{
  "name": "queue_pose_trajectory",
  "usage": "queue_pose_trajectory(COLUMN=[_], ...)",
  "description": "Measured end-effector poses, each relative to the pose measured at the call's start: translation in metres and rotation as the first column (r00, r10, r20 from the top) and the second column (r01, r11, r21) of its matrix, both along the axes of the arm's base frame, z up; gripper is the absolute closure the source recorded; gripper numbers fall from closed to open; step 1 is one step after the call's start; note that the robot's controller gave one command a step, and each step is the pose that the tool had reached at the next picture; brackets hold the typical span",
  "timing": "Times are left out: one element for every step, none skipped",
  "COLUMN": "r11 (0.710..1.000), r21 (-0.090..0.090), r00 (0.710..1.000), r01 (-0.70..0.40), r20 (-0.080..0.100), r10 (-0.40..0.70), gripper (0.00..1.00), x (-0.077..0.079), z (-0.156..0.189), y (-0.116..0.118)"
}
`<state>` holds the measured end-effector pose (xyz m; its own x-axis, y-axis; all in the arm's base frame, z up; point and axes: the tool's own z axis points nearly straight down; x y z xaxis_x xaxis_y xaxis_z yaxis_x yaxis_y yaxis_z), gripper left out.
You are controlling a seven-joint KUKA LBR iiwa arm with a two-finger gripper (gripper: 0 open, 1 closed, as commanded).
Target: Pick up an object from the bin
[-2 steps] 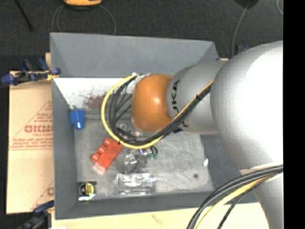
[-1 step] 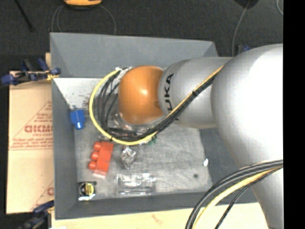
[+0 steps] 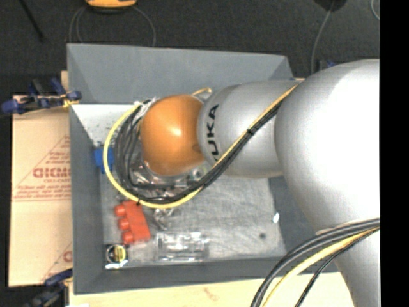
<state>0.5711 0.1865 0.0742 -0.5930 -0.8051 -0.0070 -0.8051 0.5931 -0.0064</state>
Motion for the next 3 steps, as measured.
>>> queue_pose_trajectory(r11=[0.983,0.984,0.99], r21=[-0.006,0.002,0.001], r00=[0.983,0.984,0.99], r01=[-0.182,-0.179,-0.142], r20=[0.003,0.004,0.003], r10=[0.182,0.179,0.142], gripper=[0.0,1.0,1.0], x=[-0.014,-0.014,-0.008], z=[0.0,0.002,0.144], y=[0.045,0.048,0.027])
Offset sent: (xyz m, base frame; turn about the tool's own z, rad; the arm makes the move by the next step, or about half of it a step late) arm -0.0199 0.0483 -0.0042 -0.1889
